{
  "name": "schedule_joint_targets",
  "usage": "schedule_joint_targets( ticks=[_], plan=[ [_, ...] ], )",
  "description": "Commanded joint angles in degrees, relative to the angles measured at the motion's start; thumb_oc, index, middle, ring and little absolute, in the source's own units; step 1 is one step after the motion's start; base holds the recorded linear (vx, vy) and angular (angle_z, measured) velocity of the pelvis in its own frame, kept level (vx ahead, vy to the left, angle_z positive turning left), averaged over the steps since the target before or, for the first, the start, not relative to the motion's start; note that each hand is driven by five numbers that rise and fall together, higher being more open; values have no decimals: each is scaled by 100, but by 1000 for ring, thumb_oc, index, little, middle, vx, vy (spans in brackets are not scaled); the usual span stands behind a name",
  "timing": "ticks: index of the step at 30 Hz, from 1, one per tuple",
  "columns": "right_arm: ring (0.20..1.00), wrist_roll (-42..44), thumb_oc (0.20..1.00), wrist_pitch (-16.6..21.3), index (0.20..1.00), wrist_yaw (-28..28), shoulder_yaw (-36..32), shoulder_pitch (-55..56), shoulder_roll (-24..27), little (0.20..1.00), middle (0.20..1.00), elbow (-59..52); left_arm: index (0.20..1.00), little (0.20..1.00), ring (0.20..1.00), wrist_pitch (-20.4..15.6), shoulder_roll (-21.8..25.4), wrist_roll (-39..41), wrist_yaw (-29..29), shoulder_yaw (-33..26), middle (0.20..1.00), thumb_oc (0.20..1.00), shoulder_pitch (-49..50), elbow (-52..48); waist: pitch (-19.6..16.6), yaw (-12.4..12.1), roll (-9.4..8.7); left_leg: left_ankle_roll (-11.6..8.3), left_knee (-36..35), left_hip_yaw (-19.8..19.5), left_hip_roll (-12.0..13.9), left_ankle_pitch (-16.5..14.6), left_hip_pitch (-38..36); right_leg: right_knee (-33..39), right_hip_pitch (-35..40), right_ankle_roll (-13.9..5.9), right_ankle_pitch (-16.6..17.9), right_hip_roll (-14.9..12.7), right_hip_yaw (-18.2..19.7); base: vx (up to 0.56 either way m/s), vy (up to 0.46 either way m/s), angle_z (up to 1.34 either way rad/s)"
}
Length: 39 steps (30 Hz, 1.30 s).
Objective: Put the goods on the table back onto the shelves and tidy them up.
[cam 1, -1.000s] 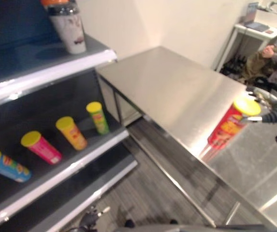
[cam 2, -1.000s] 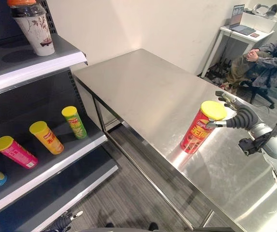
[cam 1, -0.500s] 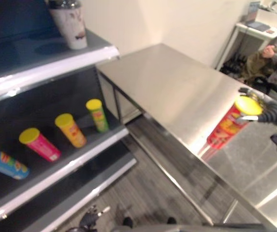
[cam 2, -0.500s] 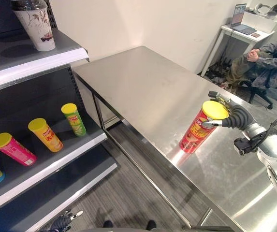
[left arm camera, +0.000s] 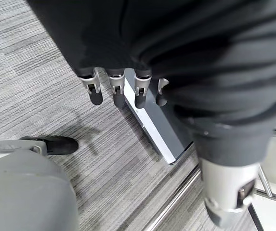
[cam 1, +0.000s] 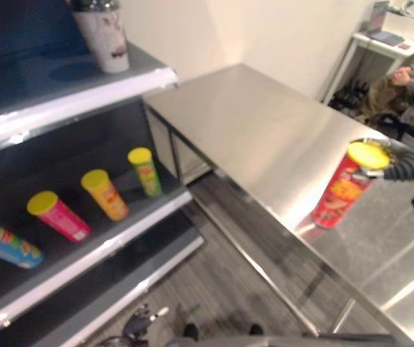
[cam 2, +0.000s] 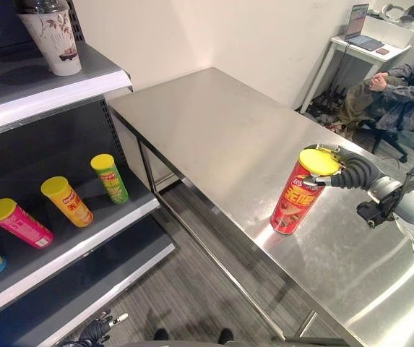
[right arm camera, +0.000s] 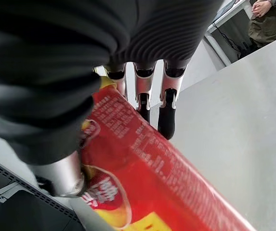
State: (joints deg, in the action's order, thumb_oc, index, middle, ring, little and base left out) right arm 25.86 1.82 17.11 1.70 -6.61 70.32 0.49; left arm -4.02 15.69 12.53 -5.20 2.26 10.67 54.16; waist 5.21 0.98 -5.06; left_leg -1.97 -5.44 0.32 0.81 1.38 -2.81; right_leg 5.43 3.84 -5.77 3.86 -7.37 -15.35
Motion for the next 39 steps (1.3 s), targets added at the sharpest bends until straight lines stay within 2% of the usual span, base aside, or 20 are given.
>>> schedule_joint_targets(
  ticks=[1,5,6,10,14,15,19,21,23,25,27,29,30,32,34,35,36,37,38,39],
  plan=[
    [200,-10,200,217,200,-224,-80,-412,282,200,200,-132,1000,1000,1000,-167,241,193,50,124,1000,1000,-332,32,-48,-253,-85,-500,44,351,464,-331,-166,-107,346,-485,-461,-447,-122,0,0,0],
    [200,23,200,366,200,-504,-272,-716,-110,200,200,-251,1000,1000,1000,-179,263,314,152,-27,1000,1000,-314,-47,-16,-325,-37,-482,48,398,486,-317,-201,-242,266,-485,-506,-444,-48,-36,-49,-2],
    [200,59,200,422,200,-633,-514,-697,-309,200,200,-426,1000,1000,1000,-173,342,378,199,-59,1000,1000,-354,-131,67,-330,-26,-475,193,259,542,-298,-92,-730,74,-422,-677,-422,221,-72,-94,-6],
    [200,97,200,547,200,-797,-705,-960,-609,200,200,-694,1000,1000,1000,-209,458,489,244,-126,1000,1000,-379,-254,145,-391,-50,-541,469,-14,663,-274,213,-848,20,-278,-943,-228,601,-89,-184,13],
    [200,65,200,810,200,-950,-820,-1221,-980,200,200,-1022,1000,1000,1000,-199,402,596,249,-196,1000,1000,-349,-249,178,-683,-55,-779,669,-550,790,29,540,-470,389,-68,-1119,109,336,-65,-303,48],
    [200,-60,200,953,200,-1069,-811,-1380,-1035,200,200,-1192,1000,1000,1000,-165,306,641,237,-155,1000,1000,-345,-195,247,-814,-14,-919,621,-850,814,284,708,-166,650,13,-1161,278,29,-86,-254,96],
    [200,-163,200,958,200,-1091,-849,-1382,-1057,200,200,-1365,1000,1000,1000,-147,213,633,238,-116,1000,1000,-359,-146,305,-833,39,-962,615,-873,785,499,958,-55,691,41,-1141,292,-247,-117,-76,130],
    [200,-339,200,973,200,-1079,-631,-1523,-1168,200,200,-1525,1000,1000,1000,-124,73,587,223,-164,1000,1000,-242,-53,359,-903,93,-904,705,-451,860,496,1002,-44,613,67,-1062,181,-510,-207,44,113],
    [200,-342,200,964,200,-1051,-568,-1560,-1228,200,200,-1550,1000,1000,1000,-123,53,534,207,-183,1000,1000,-205,3,342,-900,112,-893,731,-397,896,436,927,-52,573,72,-1014,137,-565,-126,68,68],
    [200,-510,200,960,200,-954,-313,-1689,-1250,200,200,-1659,1000,1000,1000,-126,32,483,191,-254,1000,1000,-109,52,314,-869,201,-920,838,-310,1178,345,584,-124,424,76,-922,-40,-728,-211,255,62],
    [200,-437,200,968,200,-846,-239,-1642,-1365,200,200,-1780,1000,1000,1000,-152,-1,531,274,-367,1000,1000,-39,106,187,-649,414,-1074,813,-165,1788,710,95,-335,190,-56,-772,-403,-1038,-256,533,56],
    [200,-505,200,949,200,-821,-235,-1560,-1406,200,200,-1851,1000,1000,1000,-150,-8,527,300,-392,1000,1000,-17,97,127,-537,514,-1174,754,-17,2015,957,-29,-479,93,-172,-658,-672,-1194,-150,542,88],
    [200,-534,200,901,200,-768,-254,-1471,-1459,200,200,-1922,1000,1000,1000,-136,-3,504,289,-368,1000,1000,7,53,58,-457,599,-1252,670,94,2106,998,-125,-608,1,-295,-528,-941,-1261,-97,608,92],
    [200,-561,200,864,200,-707,-352,-1329,-1544,200,200,-2086,1000,1000,1000,-117,4,382,263,-328,1000,1000,10,90,-28,-428,640,-1236,562,140,2033,782,-157,-659,-52,-447,-318,-1187,-1296,-54,525,93],
    [200,-620,200,806,200,-688,-552,-1094,-1616,200,200,-2210,1000,1000,1000,-88,91,259,189,-222,1000,1000,-68,30,-61,-411,588,-1153,534,359,1877,160,-140,-642,0,-625,-93,-1543,-1456,-23,412,76],
    [200,-620,200,806,200,-688,-557,-1089,-1617,200,200,-2212,1000,1000,1000,-88,92,259,189,-220,1000,1000,-68,30,-61,-412,586,-1152,536,358,1874,159,-139,-641,0,-626,-92,-1545,-1457,-12,530,65],
    [200,-809,200,734,200,-715,-717,-813,-1783,200,200,-2291,1000,1000,1000,-59,195,82,151,-105,1000,1000,-182,-14,-32,-378,486,-993,568,384,1508,-337,-90,-654,42,-768,226,-1952,-1478,-11,493,54],
    [200,-915,200,747,200,-719,-752,-714,-1828,200,200,-2323,1000,1000,1000,-61,267,-15,118,-78,1000,1000,-222,-59,-24,-393,435,-884,534,355,1329,-474,-82,-655,41,-854,475,-2114,-1482,-11,497,106],
    [200,-917,200,745,200,-718,-767,-697,-1835,200,200,-2332,1000,1000,1000,-60,276,-15,117,-72,1000,1000,-222,-60,-26,-396,415,-874,543,352,1307,-477,-74,-648,43,-860,485,-2135,-1484,-19,413,110],
    [200,-1031,200,660,200,-666,-815,-550,-1941,200,200,-2415,1000,1000,1000,-49,428,-179,44,-45,1000,1000,-222,-206,8,-306,354,-646,392,270,977,-545,-87,-757,-116,-800,772,-2264,-1163,-46,388,95]
  ],
)
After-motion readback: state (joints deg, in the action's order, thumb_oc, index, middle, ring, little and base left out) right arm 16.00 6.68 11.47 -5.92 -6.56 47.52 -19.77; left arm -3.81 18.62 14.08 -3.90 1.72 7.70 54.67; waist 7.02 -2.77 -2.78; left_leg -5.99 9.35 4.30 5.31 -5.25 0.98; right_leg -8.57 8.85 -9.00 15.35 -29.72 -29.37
